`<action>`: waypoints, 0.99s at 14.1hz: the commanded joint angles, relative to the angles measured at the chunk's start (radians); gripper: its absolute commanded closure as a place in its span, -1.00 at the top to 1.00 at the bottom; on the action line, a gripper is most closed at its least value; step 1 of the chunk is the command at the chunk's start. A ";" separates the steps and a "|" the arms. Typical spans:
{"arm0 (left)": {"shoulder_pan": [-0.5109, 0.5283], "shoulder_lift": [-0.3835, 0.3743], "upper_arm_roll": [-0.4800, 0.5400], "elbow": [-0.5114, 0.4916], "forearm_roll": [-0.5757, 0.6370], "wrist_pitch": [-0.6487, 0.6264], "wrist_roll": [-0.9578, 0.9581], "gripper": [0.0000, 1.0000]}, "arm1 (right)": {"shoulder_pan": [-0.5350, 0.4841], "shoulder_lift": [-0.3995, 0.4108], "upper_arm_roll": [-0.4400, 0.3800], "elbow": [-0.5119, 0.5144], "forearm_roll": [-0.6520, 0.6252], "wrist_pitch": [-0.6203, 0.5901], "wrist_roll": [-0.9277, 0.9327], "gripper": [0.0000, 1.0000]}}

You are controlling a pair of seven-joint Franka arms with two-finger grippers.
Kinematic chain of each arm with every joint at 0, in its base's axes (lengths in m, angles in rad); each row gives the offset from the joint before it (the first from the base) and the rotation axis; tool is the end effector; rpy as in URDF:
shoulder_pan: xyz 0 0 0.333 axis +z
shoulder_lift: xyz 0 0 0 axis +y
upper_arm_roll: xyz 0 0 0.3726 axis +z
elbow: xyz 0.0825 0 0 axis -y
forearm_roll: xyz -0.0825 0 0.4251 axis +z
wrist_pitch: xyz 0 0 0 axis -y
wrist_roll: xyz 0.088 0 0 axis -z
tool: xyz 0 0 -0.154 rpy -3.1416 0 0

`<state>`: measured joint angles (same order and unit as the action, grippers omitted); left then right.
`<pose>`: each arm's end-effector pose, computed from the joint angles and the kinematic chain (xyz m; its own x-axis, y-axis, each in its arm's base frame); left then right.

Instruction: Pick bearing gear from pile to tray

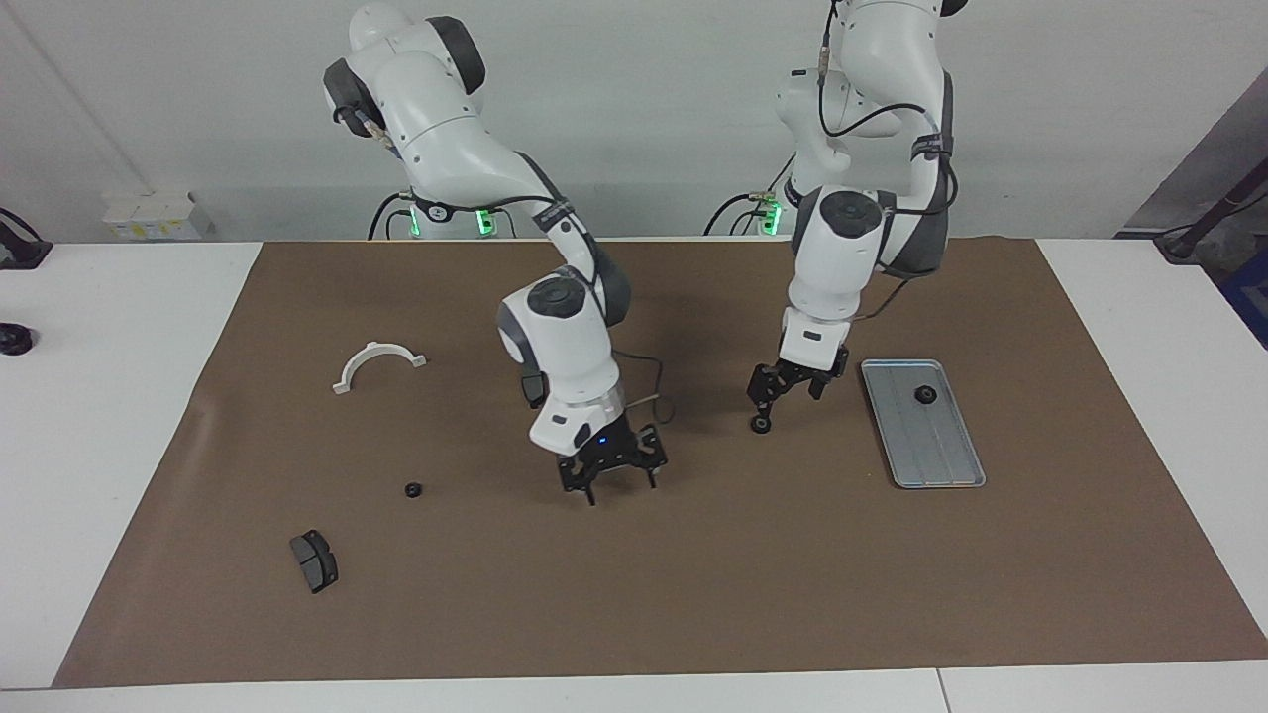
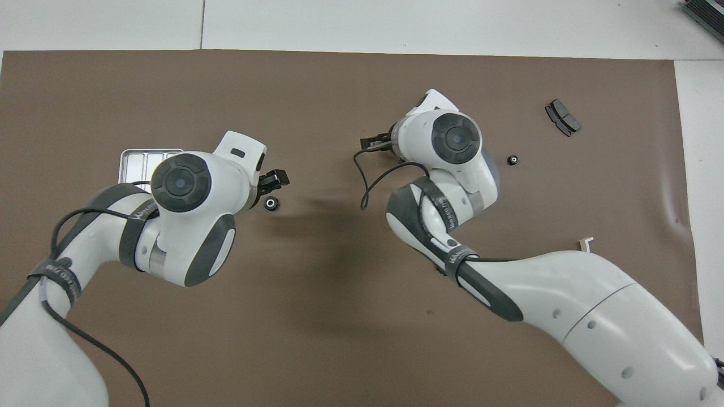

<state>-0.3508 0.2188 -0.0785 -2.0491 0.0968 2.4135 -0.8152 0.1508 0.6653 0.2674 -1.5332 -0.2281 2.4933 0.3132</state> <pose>0.5928 -0.2662 0.3300 0.9379 0.3172 0.1405 0.3109 -0.9482 0.0658 0.7634 0.2929 0.2851 0.9375 0.1623 0.3079 0.1938 -0.9782 -0.0745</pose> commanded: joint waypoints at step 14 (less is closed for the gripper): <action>-0.037 0.076 0.016 -0.032 0.063 0.027 -0.075 0.44 | -0.326 -0.102 0.015 -0.143 -0.042 -0.258 -0.223 0.56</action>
<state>-0.3759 0.3181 -0.0720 -2.0624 0.1373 2.4594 -0.8829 -0.1595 0.6130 0.2657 -1.6117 -0.2659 2.2594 0.0857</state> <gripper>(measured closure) 0.141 0.172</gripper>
